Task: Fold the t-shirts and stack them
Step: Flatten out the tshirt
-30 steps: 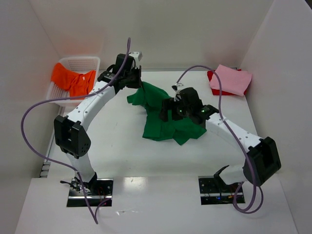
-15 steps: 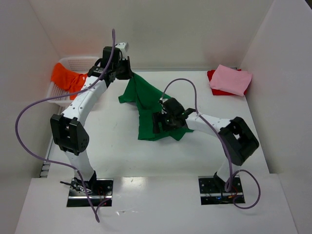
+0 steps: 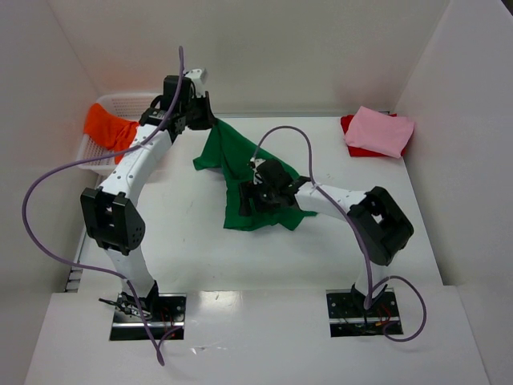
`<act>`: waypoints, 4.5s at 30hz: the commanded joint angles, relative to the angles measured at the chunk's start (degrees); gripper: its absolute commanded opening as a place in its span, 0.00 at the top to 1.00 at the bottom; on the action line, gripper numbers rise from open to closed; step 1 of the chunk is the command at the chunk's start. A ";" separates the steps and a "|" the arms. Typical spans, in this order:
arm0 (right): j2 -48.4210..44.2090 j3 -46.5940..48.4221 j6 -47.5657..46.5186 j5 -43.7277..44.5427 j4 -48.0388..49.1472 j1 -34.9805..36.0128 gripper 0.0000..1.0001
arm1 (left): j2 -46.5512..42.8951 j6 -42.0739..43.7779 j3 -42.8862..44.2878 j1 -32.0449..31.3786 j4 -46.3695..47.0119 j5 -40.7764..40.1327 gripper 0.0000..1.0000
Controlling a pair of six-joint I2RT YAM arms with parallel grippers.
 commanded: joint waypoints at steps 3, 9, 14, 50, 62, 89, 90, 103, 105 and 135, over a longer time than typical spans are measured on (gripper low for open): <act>2.77 2.39 0.35 -0.16 2.75 1.60 0.16 | 0.12 1.14 -1.06 0.44 3.55 1.32 1.00; 4.75 2.39 0.35 -0.69 2.75 1.60 0.25 | 0.12 1.14 -1.06 0.44 3.55 1.85 1.00; 5.99 2.92 -0.18 -0.69 3.28 1.60 0.36 | -0.40 1.14 -1.06 0.44 3.55 1.85 1.00; -15.56 40.43 -8.60 25.75 -16.32 -12.41 1.00 | -2.16 6.03 6.32 8.79 -0.50 0.11 1.00; -19.29 51.89 -13.80 33.85 -12.81 -19.14 1.00 | -6.14 8.98 19.85 9.85 -7.24 -1.49 1.00; -39.76 32.42 -5.19 31.65 -23.66 -19.14 1.00 | -38.59 1.58 -12.28 9.85 -17.14 9.99 1.00; -39.10 31.04 -4.69 31.66 -23.03 -19.14 1.00 | -37.17 1.19 -15.05 9.85 -14.86 11.27 0.99; -25.35 8.56 1.32 24.72 -8.64 -22.04 1.00 | -19.58 0.24 -36.82 9.85 -5.06 13.85 0.00; -21.75 7.20 1.32 24.23 -6.69 -22.61 1.00 | -15.10 1.27 -35.49 9.85 -5.06 17.18 0.00; -8.87 13.64 -0.27 20.76 -6.30 -24.94 1.00 | -14.33 -14.56 -48.87 -9.02 -10.22 1.06 0.06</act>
